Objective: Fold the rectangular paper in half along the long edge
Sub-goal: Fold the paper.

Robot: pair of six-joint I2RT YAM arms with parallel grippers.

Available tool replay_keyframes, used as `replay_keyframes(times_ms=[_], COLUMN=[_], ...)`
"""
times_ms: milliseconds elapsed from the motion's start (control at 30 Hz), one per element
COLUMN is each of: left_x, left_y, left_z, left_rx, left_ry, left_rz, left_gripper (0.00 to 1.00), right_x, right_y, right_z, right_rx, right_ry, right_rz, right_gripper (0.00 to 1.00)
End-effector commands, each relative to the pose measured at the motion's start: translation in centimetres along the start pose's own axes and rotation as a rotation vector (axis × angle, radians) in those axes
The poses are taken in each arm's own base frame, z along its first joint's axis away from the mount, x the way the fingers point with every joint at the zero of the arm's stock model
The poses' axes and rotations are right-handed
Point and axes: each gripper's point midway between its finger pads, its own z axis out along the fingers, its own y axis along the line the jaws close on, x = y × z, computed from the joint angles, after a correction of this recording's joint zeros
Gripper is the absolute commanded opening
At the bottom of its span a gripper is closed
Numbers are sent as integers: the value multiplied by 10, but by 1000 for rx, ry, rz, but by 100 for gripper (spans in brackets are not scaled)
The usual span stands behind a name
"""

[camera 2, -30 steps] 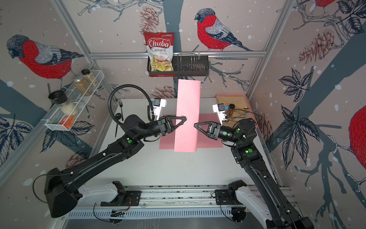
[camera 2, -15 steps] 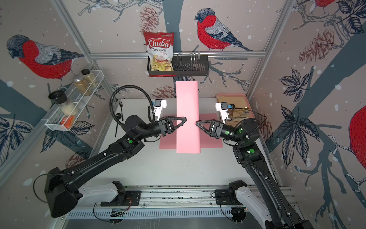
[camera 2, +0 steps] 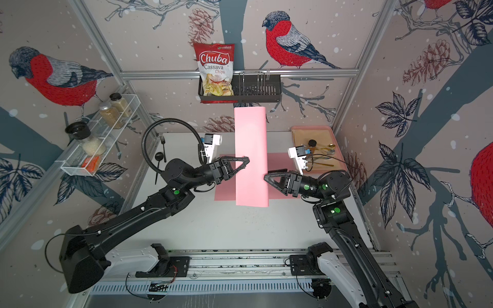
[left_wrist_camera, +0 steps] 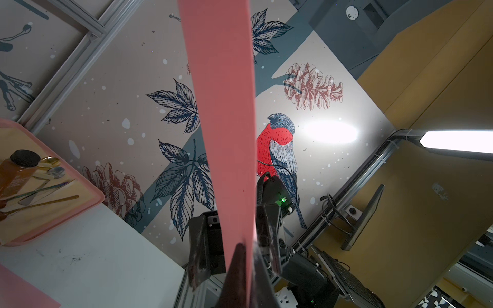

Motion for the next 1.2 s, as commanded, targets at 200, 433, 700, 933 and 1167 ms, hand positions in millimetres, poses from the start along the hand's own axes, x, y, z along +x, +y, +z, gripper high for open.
replay_keyframes(times_ms=[200, 433, 700, 933, 1167], left_x=[-12, -12, -12, -11, -9], left_y=[-20, -21, -22, -20, -18], left_z=[-3, -4, -6, -5, -5], left_rx=[84, 90, 89, 88, 80], left_ry=[-64, -70, -73, -66, -61], left_rz=[38, 39, 41, 36, 33], left_gripper=[8, 8, 10, 17, 23], right_x=[6, 7, 5, 2, 1], right_y=[21, 20, 17, 13, 12], right_z=[5, 7, 8, 9, 10], right_rx=[-93, -94, -83, -57, -32], right_ry=[5, 1, -8, -9, -5], right_rz=[-46, -43, -36, -41, -51], right_gripper=[72, 63, 46, 41, 39])
